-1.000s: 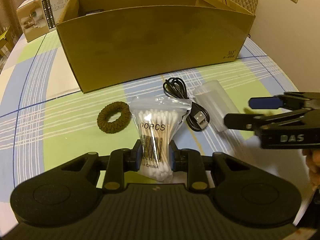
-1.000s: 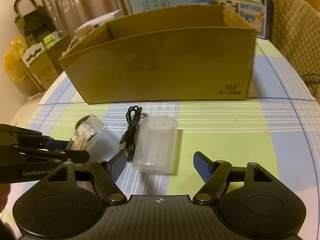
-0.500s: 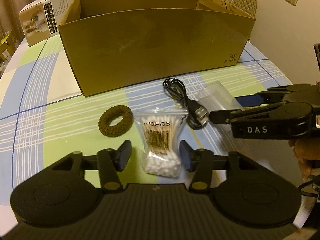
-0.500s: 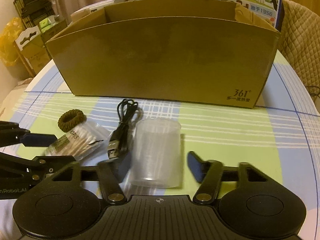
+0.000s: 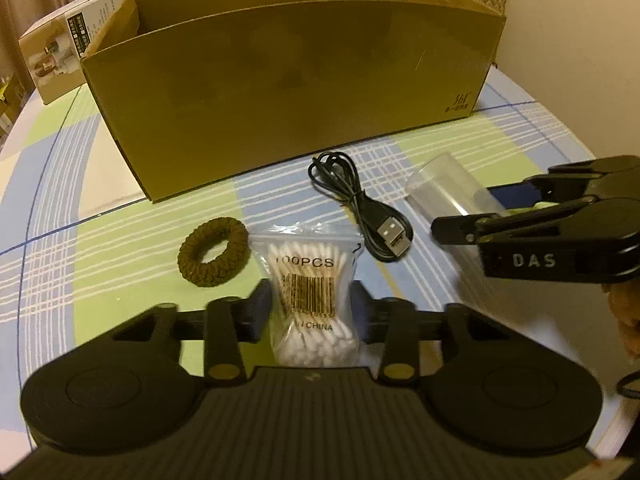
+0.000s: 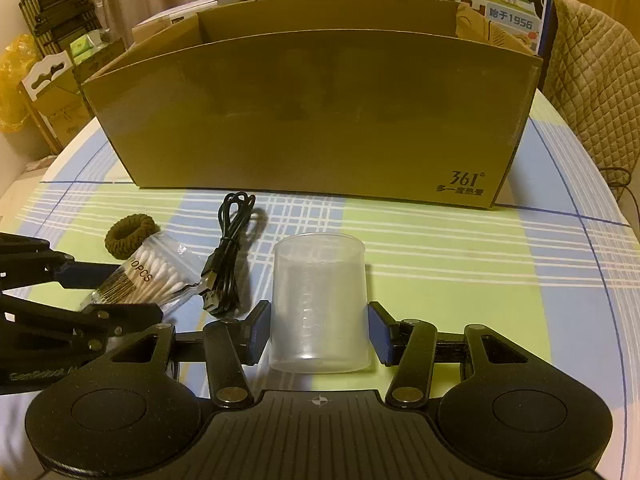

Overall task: Organize objects
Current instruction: 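Lift cotton swab bag with left tool while right tool lifts clear cup, then carry swab bag with left tool while right tool carries clear cup into cardboard box, then open left tool to drop swab bag while right tool releases cup inside box, then withdraw both tools from the cardboard box back over the remaining items, then lower left tool onto brown hair tie while right tool approaches black USB cable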

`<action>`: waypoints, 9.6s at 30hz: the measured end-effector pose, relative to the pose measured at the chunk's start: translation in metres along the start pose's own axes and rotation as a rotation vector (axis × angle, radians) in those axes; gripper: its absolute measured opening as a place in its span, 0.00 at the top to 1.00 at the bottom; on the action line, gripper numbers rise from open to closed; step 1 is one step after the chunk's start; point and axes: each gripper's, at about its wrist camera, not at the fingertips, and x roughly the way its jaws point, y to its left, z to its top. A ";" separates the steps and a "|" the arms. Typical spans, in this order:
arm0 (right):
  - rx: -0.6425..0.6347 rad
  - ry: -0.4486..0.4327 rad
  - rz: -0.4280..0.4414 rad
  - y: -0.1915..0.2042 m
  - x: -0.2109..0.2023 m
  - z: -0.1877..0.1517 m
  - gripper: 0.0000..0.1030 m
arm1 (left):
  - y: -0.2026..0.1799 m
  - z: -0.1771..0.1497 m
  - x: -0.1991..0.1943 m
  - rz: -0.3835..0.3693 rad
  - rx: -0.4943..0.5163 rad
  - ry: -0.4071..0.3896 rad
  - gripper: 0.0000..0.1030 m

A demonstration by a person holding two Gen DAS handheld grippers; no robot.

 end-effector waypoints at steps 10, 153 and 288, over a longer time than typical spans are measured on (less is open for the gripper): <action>0.024 -0.030 0.006 0.002 -0.024 -0.005 0.54 | -0.001 -0.012 -0.022 0.014 -0.065 -0.002 0.81; 0.083 -0.188 0.043 -0.044 -0.062 0.183 0.53 | 0.063 0.175 -0.060 0.068 -0.171 -0.216 0.54; -0.110 -0.031 0.085 0.053 0.021 0.014 0.67 | 0.067 -0.011 -0.011 0.110 -0.206 -0.101 0.03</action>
